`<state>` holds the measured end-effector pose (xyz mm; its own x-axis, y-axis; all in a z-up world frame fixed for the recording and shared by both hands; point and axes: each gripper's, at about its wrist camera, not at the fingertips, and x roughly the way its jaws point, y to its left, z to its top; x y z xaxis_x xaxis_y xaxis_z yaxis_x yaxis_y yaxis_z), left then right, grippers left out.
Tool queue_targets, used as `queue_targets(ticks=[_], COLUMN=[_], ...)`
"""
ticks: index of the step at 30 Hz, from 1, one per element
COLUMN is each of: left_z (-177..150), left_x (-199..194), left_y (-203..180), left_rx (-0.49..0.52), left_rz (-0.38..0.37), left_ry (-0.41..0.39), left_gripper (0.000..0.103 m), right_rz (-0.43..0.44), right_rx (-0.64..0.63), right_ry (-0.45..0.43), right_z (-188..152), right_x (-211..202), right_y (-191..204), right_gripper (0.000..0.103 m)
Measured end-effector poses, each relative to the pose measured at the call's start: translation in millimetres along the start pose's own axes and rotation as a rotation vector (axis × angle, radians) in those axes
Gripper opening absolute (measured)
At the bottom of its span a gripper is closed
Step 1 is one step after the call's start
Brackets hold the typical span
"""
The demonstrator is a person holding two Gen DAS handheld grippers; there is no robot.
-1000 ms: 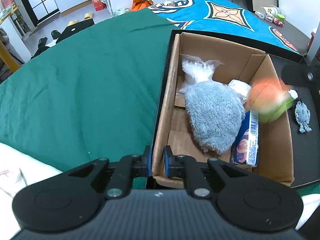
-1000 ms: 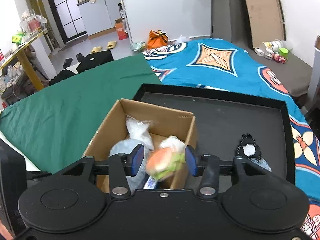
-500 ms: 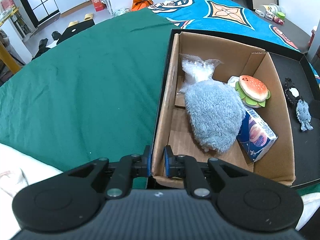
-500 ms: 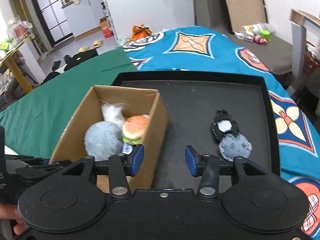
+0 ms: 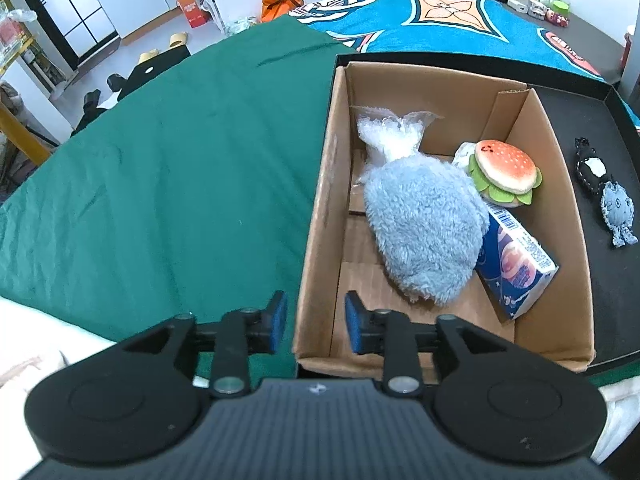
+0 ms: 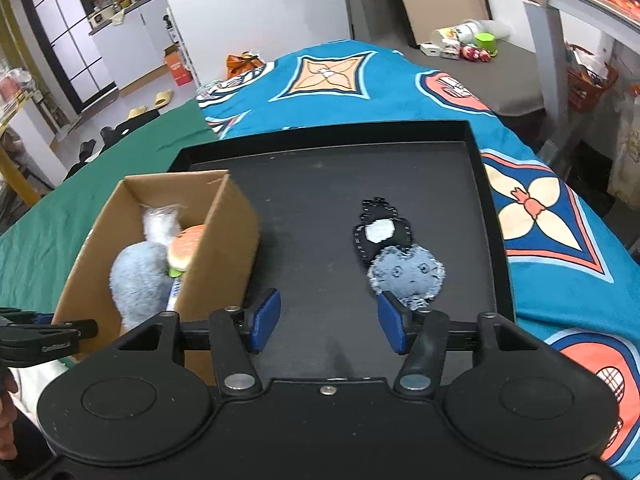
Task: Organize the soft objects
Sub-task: 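Move the right tool to the denim plush and grasp its edge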
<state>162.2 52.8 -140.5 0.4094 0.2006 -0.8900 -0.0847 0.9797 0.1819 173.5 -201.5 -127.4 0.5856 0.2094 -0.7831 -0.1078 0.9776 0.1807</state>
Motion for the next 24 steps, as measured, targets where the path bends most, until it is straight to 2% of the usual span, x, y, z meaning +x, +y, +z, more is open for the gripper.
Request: queue_targets(ticks=[6,12,14,17,19,24], left_z=[10,19,21,22,23,24], left_x=[-4,-1,0,3,6,9], left_y=[-10,-22,-26,-31,-33,-39], left_rx=[0.027,0.061,0.073,0.092,0.100,0.117], left_rz=[0.028,0.057,0.060,0.077,0.090,0.109], left_ry=[-0.011,-0.004,0.001,0.008,0.013,0.026], left_gripper=[0.049,0.057,0.058,0.060,0.061,0.061], right_rz=[-0.007,-0.014,-0.017,-0.021,-0.026,-0.033], right_rx=[0.038,0.080,0.089,0.096,0.104,0.103], right_ry=[0.003,-0.005,-0.006,-0.010,-0.010,-0.007], right_z=[-1,0,0,1,2,6], right_x=[10,19,23,28,33,46], right_y=[-17,-36,-42,-47,-51,-56], right_gripper=[0.059,0.066,0.075,0.078,0.088,0.091])
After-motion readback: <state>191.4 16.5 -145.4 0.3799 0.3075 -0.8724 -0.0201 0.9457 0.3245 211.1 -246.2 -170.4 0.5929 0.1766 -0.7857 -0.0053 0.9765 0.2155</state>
